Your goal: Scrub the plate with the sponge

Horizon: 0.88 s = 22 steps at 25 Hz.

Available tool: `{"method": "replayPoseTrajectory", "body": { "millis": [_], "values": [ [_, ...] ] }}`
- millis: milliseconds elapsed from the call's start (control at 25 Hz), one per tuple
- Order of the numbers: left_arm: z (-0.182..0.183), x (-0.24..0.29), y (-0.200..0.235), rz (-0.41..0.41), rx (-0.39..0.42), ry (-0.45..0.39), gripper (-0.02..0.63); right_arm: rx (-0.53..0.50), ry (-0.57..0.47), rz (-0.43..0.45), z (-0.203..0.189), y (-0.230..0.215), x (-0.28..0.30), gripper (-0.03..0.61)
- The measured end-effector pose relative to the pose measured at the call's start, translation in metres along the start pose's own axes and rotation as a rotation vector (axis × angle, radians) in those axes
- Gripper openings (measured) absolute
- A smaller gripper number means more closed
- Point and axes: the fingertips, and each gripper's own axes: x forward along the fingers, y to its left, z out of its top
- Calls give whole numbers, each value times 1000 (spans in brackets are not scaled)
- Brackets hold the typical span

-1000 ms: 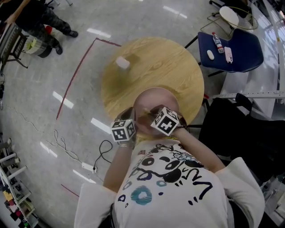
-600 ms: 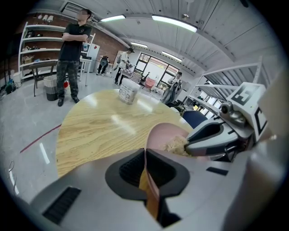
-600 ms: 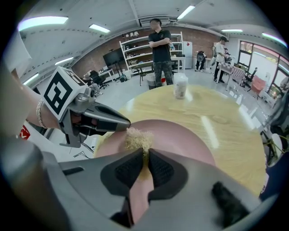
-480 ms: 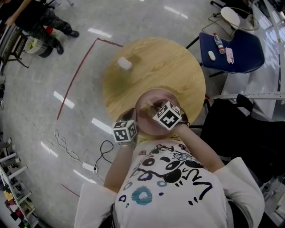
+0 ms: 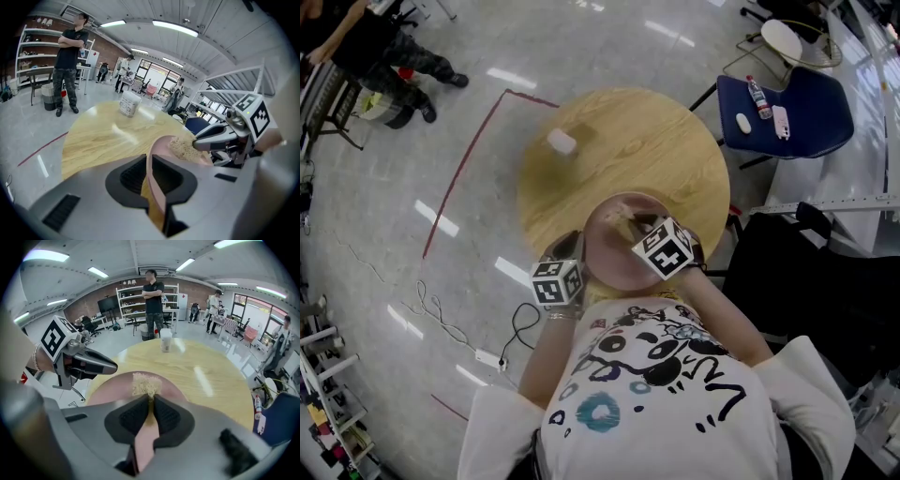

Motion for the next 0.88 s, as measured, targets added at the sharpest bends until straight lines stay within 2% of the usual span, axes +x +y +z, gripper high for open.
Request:
{"method": "replayPoseTrajectory", "body": {
  "millis": [120,360,640,880],
  "values": [
    [18,-12,-3,-7,16,-42,28,22,-84,-14,10,-7,-22,49],
    [94,-53,-30,-60,82,-214,26,58,-401,-101,62,-38,-107,49],
    [190,-111,-100,-199,299,-438,18,46,-728,-197,114,-60,-224,49],
    [242,-150,-163,-306,475,-569,15,18,-941,-215,132,-63,-304,49]
  ]
}}
